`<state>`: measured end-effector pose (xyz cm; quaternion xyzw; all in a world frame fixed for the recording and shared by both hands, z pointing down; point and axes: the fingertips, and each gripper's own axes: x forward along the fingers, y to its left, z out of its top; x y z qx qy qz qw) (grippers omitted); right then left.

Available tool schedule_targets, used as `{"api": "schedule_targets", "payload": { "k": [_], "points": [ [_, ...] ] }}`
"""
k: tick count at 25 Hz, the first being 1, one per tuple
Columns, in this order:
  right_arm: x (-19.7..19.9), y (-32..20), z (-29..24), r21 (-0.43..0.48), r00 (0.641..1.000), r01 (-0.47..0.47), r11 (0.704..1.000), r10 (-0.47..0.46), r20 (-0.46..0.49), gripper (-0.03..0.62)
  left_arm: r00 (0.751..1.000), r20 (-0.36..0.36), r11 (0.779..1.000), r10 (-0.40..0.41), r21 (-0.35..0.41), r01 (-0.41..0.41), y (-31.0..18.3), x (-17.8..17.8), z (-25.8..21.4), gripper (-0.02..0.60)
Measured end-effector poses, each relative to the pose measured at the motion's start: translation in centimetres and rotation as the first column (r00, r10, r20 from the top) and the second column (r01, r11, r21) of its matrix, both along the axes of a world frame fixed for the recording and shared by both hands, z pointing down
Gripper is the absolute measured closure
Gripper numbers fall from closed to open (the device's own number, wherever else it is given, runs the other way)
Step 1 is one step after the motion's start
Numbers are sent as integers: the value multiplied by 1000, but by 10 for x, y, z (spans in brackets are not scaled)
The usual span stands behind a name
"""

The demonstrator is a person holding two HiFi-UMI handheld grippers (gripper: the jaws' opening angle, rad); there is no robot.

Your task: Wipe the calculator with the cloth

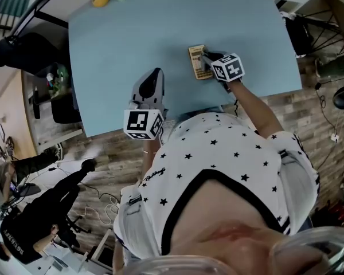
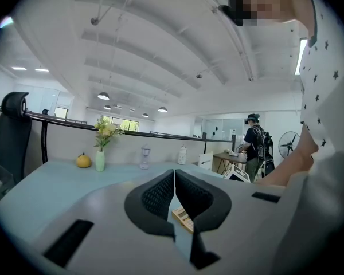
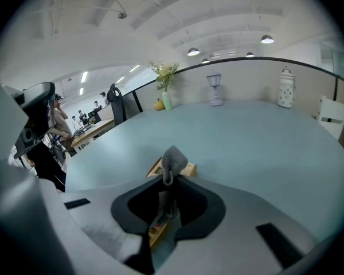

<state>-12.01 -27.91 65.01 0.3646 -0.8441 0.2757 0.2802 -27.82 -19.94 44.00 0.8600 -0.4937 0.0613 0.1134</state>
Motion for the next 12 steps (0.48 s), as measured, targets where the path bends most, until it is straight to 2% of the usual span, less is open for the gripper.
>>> {"api": "schedule_targets", "payload": {
  "k": [6,12],
  "points": [
    [18,0,0,-7,999,-39,999,39,-3,542,1000,2,1000,24,-5,-24,-3,10,1,551],
    [17,2,1,-15,999,-43,999,44,5,542,1000,6,1000,27,-1,-27,-3,9,-1,551]
  ]
}}
